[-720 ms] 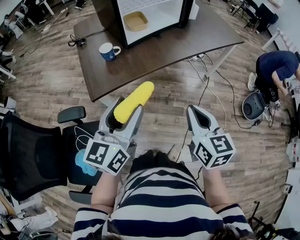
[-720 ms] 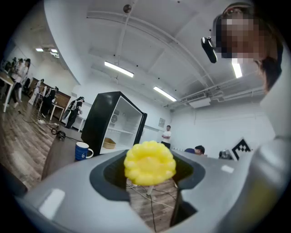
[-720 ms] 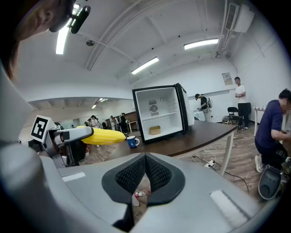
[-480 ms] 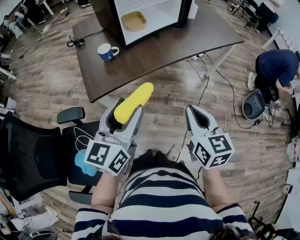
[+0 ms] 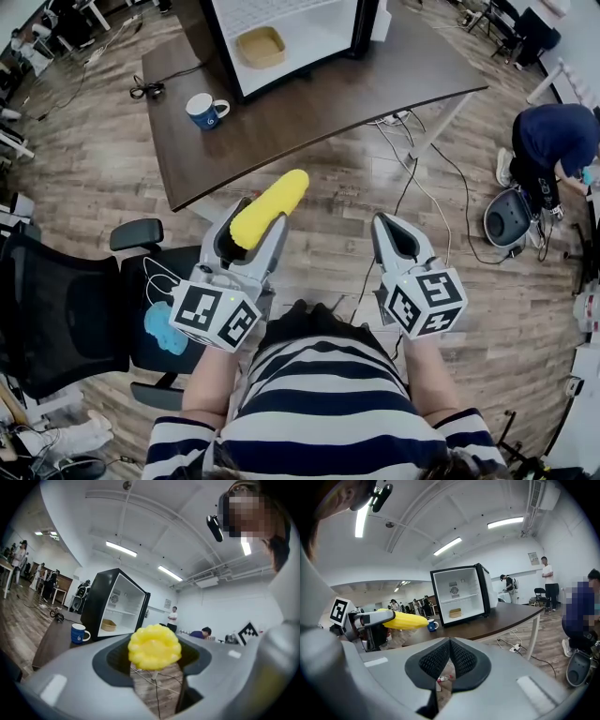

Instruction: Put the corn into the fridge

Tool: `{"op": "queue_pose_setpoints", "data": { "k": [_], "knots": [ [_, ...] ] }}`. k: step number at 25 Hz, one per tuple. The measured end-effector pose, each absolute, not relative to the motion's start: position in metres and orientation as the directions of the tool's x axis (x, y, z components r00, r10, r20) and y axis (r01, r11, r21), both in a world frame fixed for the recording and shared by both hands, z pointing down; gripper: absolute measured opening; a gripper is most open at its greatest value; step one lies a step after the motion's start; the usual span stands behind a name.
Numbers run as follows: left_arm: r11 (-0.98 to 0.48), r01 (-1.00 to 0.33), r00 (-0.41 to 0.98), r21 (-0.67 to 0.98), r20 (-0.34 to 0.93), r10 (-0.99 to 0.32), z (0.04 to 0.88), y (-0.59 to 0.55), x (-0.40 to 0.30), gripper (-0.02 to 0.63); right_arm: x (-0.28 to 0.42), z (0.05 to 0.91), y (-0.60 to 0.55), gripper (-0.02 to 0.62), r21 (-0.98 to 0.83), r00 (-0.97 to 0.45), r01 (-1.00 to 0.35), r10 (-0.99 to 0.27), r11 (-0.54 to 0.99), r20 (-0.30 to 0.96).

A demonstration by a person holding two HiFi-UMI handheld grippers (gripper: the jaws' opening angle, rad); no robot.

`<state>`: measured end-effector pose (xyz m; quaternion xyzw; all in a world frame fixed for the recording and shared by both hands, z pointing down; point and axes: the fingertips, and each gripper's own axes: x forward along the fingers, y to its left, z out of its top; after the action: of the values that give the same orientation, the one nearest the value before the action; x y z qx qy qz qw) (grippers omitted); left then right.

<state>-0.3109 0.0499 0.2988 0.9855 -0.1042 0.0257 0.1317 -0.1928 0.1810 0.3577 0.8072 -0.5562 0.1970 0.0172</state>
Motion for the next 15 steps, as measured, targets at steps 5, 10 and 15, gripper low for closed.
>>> {"op": "queue_pose_setpoints", "data": {
  "k": [5, 10, 15],
  "knots": [
    [-0.946, -0.216, 0.976, 0.241, 0.085, -0.202, 0.296, 0.062, -0.285, 0.000, -0.168, 0.360, 0.189, -0.008, -0.198, 0.291, -0.908, -0.896, -0.369, 0.336],
    [-0.942, -0.232, 0.972, 0.244, 0.088, -0.217, 0.299, 0.077, -0.255, 0.000, -0.138, 0.367, 0.201, -0.008, -0.210, 0.270, -0.913, -0.903, -0.350, 0.334],
    [-0.938, -0.250, 0.968, 0.241, 0.093, -0.234, 0.302, 0.097, -0.233, 0.000, -0.115, 0.373, 0.212, -0.008, -0.224, 0.239, -0.919, -0.912, -0.323, 0.332]
  ]
}}
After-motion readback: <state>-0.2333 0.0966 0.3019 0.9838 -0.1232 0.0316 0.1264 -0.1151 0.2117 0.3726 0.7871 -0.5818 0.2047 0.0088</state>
